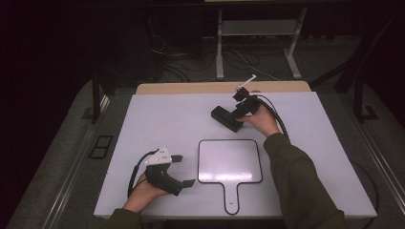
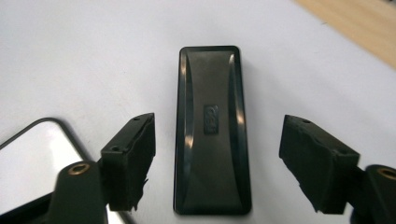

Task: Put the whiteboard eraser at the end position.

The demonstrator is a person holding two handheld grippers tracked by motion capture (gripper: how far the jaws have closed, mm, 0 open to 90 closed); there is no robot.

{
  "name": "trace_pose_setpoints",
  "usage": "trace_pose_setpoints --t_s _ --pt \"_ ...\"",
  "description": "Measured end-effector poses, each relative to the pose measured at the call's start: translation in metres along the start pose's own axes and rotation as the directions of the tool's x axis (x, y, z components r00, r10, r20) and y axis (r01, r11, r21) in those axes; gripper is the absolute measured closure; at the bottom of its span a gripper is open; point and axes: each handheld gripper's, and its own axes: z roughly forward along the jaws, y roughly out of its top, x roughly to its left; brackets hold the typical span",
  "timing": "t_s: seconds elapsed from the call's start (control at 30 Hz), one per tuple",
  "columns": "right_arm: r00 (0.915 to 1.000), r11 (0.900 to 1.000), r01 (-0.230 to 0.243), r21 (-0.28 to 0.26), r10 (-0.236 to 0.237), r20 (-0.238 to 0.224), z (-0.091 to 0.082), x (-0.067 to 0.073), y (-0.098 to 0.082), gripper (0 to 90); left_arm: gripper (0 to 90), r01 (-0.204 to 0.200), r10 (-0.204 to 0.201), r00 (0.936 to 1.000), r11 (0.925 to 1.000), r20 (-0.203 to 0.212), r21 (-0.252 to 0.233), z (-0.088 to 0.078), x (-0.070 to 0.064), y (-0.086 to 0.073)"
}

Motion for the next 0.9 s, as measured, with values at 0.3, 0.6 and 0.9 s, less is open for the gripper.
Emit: trace_pose_setpoints --t_s 0.3,0.6,0.9 --pt "0.9999 0.994 -0.007 -0.107 0.008 0.009 -0.047 0.015 -0.042 18.2 0.0 0.002 -0.001 1.0 0.9999 -0.009 0.01 0.0 -0.002 0.0" --pt "0.9992 0.974 0.022 -0.224 -0.014 0.038 -0.074 0.035 -0.093 17.1 0.0 0.007 -0.007 0.9998 0.9999 -0.018 0.012 0.0 -0.002 -0.002" --pt "0.9997 0.96 -0.021 -0.279 0.023 0.004 -0.094 0.052 -0.151 17.1 0.0 0.01 -0.01 0.9997 0.9998 -0.022 0.015 0.0 -0.003 -0.003"
